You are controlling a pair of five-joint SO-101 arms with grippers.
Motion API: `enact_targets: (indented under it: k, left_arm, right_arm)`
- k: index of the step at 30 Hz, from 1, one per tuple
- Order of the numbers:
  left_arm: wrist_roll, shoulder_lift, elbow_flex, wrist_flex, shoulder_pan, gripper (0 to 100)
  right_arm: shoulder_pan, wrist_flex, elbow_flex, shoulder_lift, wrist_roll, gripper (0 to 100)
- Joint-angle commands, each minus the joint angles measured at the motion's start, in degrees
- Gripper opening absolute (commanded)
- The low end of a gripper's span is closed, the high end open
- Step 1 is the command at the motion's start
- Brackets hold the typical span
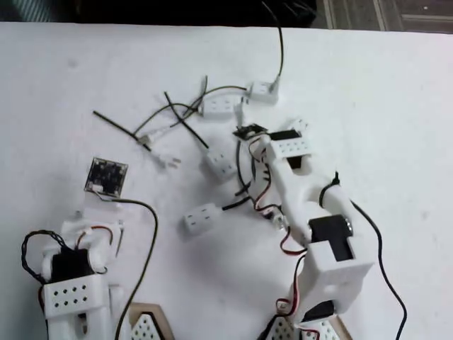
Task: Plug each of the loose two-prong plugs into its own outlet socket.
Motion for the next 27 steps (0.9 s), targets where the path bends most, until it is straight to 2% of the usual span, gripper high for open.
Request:
enact_targets:
  k: [1,5,17,21,27]
  left_arm:
    - [-0.6,-0.7,0.0,-0.2,-0.1,2]
    - [-0.6,-0.7,0.0,-0.2,-0.1,2]
    - [-0.6,-0.7,0.0,-0.2,-0.1,2]
    - [-0.6,-0.7,0.0,-0.2,-0.1,2]
    - [-0.6,-0.7,0.0,-0.2,-0.1,2]
  right_arm:
    - [-1.1,6.4,-5.3,-0.4,-0.1,8.7]
    - [-1.4,9.7,-9.1,-0.1,-0.1,8.8]
    - [-0.9,11.1,-14.0,10.9,-0.4,8.4]
    - [-1.1,12.9,-16.6,11.2,-0.2,1.8]
    - [-2.4,19.2,-17.0,8.3,0.0,1.6]
